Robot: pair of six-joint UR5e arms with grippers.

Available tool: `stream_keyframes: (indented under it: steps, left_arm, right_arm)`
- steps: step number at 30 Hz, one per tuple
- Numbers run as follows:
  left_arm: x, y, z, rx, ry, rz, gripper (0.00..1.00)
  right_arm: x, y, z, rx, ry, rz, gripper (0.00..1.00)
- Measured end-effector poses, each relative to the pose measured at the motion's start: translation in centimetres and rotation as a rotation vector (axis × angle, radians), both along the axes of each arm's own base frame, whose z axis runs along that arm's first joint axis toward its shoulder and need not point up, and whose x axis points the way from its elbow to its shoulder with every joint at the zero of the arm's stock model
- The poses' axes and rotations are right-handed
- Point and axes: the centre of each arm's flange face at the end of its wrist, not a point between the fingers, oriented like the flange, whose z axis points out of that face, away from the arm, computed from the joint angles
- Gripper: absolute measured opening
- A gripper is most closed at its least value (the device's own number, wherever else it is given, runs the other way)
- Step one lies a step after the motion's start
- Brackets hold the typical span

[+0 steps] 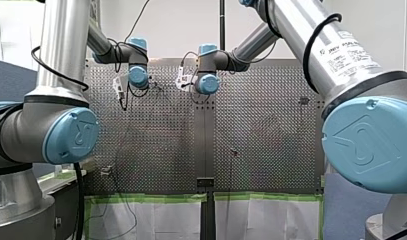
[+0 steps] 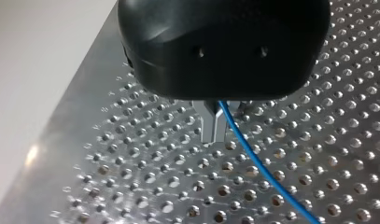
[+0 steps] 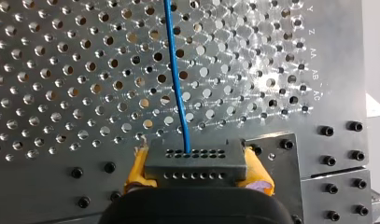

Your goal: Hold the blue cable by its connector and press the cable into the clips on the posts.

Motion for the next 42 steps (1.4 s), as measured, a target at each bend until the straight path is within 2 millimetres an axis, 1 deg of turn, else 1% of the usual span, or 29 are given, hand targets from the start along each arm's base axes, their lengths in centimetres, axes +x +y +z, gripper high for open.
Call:
stream_keyframes:
  steps: [5,12,15,20,24,33,41,42]
  left_arm:
    - [0.7,-0.1,-1.0,0.005,0.024,-0.019,0.0]
    - [1.8,0.3,-1.6,0.002,0.038,-0.026,0.0]
    - [2.1,0.7,-1.8,0.0,0.038,-0.025,0.0]
    - [2.4,1.4,-1.8,-0.002,0.037,-0.026,0.0]
    - [2.5,1.5,-1.7,-0.003,0.035,-0.039,0.0]
    - [2.9,1.6,-1.5,-0.013,0.008,-0.062,0.0]
    - [2.9,1.8,-1.5,-0.025,0.005,-0.034,0.0]
    - [2.9,1.8,-1.5,-0.027,0.004,-0.034,0.03]
  right_arm:
    - [-0.3,-0.6,-0.2,0.0,0.0,-0.009,0.0]
    - [-0.2,-2.3,-1.6,0.01,0.01,-0.02,0.0]
    - [-0.3,-3.0,-1.5,0.006,0.006,-0.027,0.0]
    - [-0.5,-4.0,-0.7,-0.006,-0.006,-0.037,0.0]
    - [-0.9,-4.9,-0.7,-0.008,-0.008,-0.043,0.0]
    - [-1.1,-5.4,-0.9,-0.006,-0.002,-0.032,0.0]
    - [-1.1,-5.5,-1.0,-0.003,0.002,-0.024,0.0]
    - [-1.1,-5.4,-1.0,-0.002,0.004,-0.021,0.0]
